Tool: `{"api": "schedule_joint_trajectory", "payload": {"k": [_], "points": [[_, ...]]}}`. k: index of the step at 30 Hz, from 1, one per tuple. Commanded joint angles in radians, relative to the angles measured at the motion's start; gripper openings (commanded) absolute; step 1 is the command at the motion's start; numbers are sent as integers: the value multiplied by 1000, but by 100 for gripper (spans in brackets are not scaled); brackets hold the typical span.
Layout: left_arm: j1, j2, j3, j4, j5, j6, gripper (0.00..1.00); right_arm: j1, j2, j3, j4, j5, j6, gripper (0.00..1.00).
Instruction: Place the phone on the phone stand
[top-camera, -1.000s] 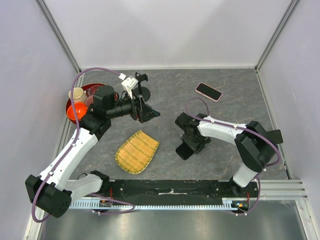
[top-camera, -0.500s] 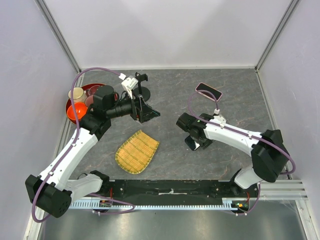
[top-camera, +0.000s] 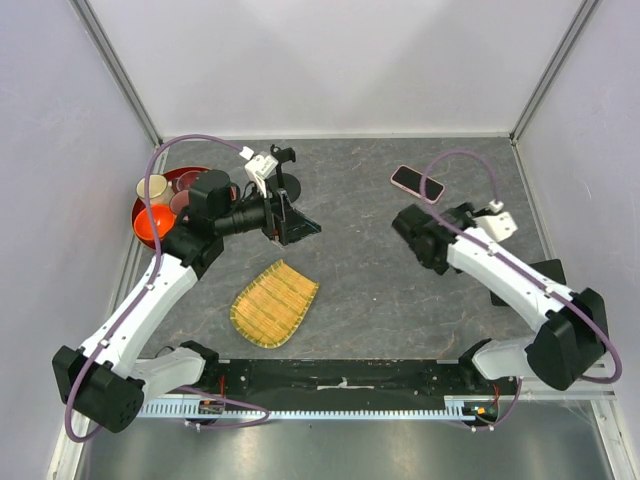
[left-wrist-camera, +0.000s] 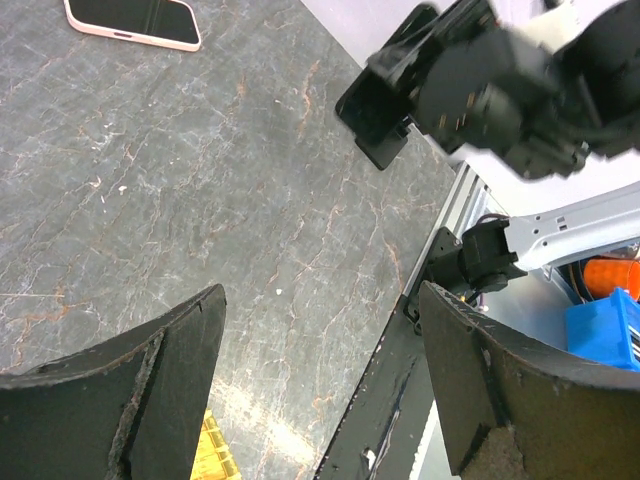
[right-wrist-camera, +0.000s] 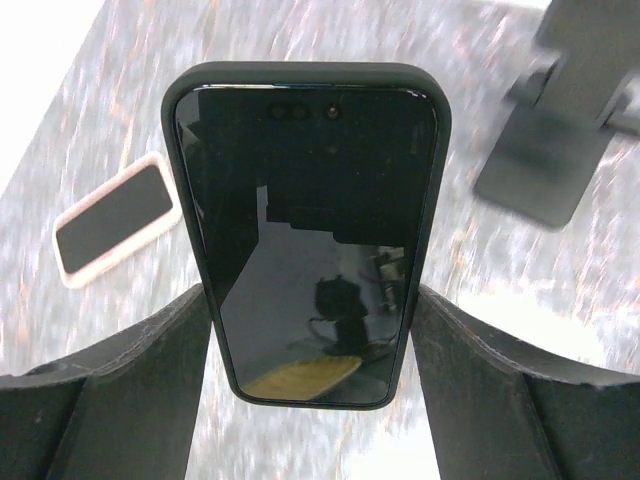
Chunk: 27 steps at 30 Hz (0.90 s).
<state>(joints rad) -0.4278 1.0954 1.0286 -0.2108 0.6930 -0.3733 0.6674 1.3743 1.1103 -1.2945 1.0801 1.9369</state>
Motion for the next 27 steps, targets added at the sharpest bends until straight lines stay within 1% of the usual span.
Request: {"api": "schedule_joint_trajectory", "payload": {"k": [1, 5, 6, 8, 9, 11, 12, 18, 21, 25, 26, 27], "points": [[-3, 4, 1, 30, 39, 10, 84, -162, -60, 74, -163, 181, -136, 0], [-3, 11, -2, 31, 39, 8, 84, -278, -113, 79, -163, 222, -229, 0], [-3, 11, -2, 33, 39, 8, 84, -326, -130, 80, -163, 228, -249, 0], [-3, 21, -4, 33, 42, 4, 84, -377, -141, 86, -163, 244, -311, 0], [-3, 24, -4, 36, 48, 1, 84, -426, -142, 91, -163, 244, -331, 0], [-5, 30, -10, 50, 53, -6, 83, -475, -152, 91, -163, 250, -371, 0], [-5, 34, -13, 53, 57, -12, 83, -521, -156, 89, -163, 248, -377, 0], [-9, 52, -18, 56, 50, -10, 83, -603, -143, 74, -163, 271, -357, 0], [-11, 47, -16, 48, 43, -6, 83, -643, -124, 88, -155, 254, -363, 0], [-11, 32, -18, 51, 36, 2, 83, -664, -121, 34, -56, 231, -452, 0], [-11, 31, -18, 53, 34, 1, 83, -708, -115, 22, -45, 224, -452, 0], [-11, 31, -18, 51, 31, 4, 83, -721, -116, 11, -36, 224, -451, 0]]}}
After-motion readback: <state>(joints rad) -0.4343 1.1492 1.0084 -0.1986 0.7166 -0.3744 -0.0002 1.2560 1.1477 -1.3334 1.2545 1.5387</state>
